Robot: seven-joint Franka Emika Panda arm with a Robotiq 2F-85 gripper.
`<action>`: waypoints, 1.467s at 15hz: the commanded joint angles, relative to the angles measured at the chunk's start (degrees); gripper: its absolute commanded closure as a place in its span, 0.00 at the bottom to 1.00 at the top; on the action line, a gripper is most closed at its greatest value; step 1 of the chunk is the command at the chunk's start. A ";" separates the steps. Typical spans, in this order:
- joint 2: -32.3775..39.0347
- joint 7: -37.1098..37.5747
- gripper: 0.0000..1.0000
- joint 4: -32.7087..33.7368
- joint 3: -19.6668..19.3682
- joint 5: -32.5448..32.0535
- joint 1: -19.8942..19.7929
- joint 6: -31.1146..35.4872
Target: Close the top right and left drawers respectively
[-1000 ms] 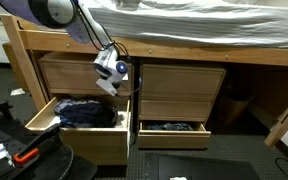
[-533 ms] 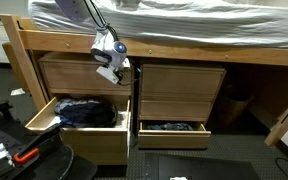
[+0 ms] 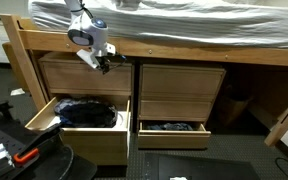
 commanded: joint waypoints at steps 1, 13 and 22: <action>-9.51 15.51 0.00 -14.14 -7.99 -0.78 13.74 3.67; -18.78 74.56 0.00 -25.31 -48.46 -28.16 67.96 -0.04; -6.78 117.00 0.00 -26.82 -87.85 -50.37 102.46 -12.32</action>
